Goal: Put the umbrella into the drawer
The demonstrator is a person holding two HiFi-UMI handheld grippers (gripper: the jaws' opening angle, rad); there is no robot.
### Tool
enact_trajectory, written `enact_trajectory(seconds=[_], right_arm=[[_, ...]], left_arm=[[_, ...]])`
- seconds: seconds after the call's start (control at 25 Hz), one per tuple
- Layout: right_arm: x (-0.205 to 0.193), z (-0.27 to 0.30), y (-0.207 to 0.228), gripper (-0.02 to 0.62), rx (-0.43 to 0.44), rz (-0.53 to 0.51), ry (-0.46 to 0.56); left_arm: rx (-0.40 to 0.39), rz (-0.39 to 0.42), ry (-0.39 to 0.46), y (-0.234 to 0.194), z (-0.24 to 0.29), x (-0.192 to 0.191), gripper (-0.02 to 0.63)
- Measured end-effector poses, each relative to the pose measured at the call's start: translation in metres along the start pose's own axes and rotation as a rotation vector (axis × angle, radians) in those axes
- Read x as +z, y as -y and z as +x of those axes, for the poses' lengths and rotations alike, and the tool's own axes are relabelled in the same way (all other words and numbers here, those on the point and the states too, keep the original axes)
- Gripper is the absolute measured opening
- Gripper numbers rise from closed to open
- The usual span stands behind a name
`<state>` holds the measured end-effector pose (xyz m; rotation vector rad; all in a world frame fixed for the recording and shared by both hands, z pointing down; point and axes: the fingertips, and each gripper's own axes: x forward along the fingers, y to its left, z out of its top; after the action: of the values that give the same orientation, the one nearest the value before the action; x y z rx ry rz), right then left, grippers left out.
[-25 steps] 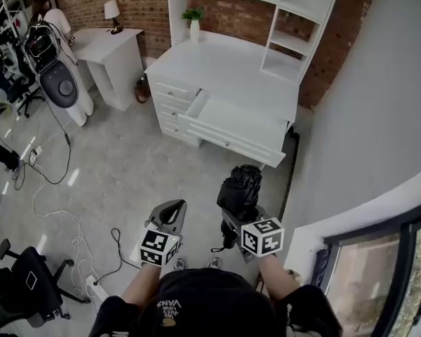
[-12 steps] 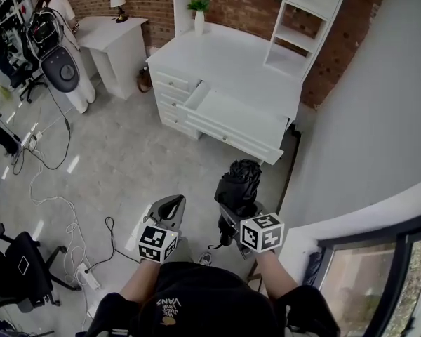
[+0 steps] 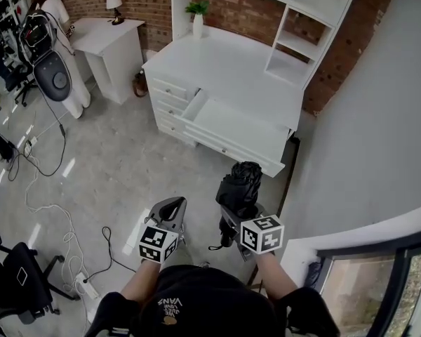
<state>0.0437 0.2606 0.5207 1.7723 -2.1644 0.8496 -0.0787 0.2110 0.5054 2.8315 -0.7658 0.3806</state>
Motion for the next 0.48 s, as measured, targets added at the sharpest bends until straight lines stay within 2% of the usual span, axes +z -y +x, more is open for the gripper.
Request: enact_trajectory(seconds=[0.48], right_arm=[[0.084, 0.107, 0.04, 0.238, -0.086, 0.015, -0.008]], left_arm=[[-0.064, 0.008, 0.007, -0.116, 0.083, 0.045, 0.006]])
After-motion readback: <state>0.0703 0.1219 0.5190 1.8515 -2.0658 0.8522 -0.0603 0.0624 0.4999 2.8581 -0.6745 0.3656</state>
